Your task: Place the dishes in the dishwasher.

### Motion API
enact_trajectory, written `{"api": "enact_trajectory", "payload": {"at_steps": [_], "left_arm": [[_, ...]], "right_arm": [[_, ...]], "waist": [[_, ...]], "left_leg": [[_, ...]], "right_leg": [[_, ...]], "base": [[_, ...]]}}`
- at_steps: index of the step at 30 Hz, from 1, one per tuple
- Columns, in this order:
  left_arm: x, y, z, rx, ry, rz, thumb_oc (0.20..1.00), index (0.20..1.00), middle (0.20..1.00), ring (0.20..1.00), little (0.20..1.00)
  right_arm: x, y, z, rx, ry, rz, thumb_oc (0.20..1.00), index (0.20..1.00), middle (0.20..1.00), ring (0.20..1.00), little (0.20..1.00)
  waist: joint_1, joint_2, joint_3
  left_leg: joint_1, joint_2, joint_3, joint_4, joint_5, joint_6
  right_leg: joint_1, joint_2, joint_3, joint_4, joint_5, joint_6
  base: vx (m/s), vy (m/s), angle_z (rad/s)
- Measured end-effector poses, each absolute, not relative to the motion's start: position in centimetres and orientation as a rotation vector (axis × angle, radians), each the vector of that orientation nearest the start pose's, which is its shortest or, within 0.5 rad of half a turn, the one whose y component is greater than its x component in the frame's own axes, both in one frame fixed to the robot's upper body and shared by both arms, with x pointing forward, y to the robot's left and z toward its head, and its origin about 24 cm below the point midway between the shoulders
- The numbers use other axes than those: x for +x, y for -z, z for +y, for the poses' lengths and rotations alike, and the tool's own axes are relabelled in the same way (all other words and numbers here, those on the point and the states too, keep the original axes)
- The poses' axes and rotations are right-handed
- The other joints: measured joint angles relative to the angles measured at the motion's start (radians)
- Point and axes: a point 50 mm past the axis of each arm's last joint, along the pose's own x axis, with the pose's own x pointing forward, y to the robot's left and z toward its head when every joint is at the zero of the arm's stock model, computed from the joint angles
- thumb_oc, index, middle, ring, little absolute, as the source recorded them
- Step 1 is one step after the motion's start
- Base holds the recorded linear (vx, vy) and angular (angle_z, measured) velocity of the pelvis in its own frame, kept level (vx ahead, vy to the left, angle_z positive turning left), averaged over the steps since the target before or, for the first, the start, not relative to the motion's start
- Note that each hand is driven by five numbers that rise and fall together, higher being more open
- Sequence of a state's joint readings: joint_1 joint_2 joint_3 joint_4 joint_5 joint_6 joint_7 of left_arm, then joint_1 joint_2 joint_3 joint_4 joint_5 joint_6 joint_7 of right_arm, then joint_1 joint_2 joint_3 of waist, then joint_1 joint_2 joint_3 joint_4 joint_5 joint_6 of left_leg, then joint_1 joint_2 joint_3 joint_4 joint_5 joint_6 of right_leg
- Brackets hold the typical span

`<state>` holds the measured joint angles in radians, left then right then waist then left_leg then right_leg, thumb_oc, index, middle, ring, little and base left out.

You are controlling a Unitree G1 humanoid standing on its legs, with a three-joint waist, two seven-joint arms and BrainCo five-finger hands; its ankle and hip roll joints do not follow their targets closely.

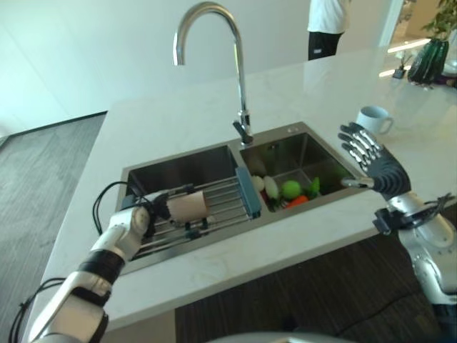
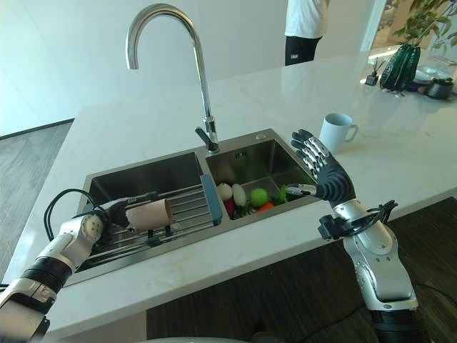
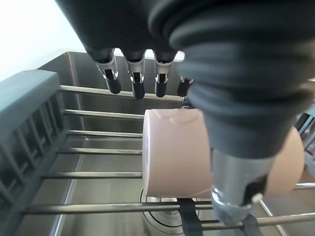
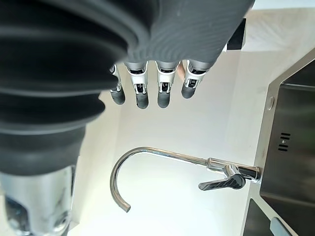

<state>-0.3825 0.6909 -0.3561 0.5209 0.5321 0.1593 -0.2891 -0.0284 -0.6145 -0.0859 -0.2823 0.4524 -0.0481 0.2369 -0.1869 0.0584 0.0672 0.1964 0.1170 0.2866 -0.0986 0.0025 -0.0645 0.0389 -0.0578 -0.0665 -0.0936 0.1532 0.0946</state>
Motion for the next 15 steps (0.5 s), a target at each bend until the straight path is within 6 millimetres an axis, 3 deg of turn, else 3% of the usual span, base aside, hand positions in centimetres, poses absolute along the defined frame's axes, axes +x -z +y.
{"api": "enact_trajectory", "payload": {"at_steps": [15], "left_arm": [[29.6, -1.0, 27.7, 1.28, 0.316, 0.638, 1.0, 1.0, 1.0, 1.0, 1.0]], "right_arm": [[24.5, -15.3, -22.4, -0.219, -0.342, -0.321, 1.0, 1.0, 1.0, 1.0, 1.0]], "waist": [[-0.031, -0.006, -0.018]], "left_leg": [[0.014, -0.002, 0.053, 0.0, -0.007, 0.0]], "right_leg": [[-0.022, 0.007, 0.052, 0.0, 0.007, -0.01]], "base": [[-0.01, 0.003, -0.11]]}}
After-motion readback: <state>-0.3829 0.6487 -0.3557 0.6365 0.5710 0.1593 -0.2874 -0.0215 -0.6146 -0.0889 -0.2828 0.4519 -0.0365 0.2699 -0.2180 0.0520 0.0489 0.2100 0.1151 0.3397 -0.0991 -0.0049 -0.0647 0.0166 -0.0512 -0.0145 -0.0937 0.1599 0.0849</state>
